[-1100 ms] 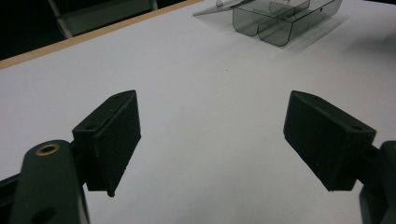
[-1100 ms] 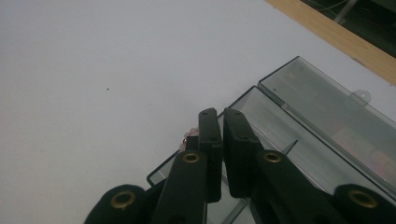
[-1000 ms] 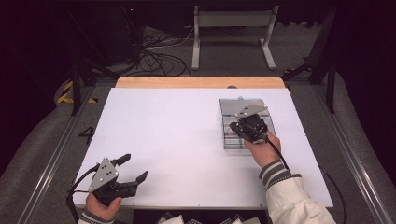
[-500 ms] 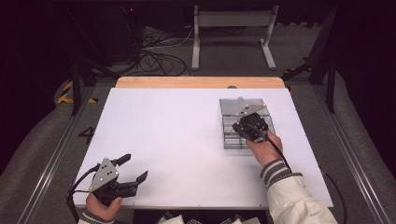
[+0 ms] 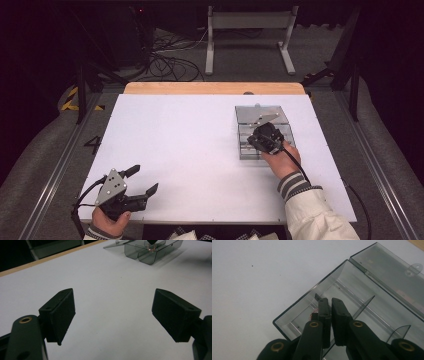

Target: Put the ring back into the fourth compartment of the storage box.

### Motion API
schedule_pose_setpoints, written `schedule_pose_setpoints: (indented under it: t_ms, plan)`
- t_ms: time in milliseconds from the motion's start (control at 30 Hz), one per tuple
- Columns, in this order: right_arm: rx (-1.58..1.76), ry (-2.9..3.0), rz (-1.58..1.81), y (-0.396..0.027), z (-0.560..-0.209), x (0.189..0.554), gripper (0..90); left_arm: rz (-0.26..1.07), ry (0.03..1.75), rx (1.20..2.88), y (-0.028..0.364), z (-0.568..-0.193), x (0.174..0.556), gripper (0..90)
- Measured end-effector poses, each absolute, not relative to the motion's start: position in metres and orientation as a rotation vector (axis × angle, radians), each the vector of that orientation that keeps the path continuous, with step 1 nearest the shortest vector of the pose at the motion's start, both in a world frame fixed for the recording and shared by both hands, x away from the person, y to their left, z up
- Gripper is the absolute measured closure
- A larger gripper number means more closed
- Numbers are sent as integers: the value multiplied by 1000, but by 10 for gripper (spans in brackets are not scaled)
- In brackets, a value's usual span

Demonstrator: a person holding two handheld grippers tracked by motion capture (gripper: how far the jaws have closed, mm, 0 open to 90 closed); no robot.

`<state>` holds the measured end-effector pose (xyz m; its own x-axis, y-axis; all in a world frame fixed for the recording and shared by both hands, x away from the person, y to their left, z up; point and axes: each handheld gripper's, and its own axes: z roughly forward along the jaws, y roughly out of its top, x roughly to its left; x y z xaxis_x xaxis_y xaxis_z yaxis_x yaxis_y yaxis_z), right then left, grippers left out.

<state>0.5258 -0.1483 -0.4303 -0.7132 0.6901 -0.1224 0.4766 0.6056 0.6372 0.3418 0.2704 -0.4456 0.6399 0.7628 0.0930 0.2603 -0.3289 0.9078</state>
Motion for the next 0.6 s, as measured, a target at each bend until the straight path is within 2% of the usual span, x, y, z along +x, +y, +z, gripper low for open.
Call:
schedule_pose_setpoints:
  t_ms: [600]
  plan:
    - [948,2544,768,-143,-443,527,870,649,811,1884,271,-445,342,196]
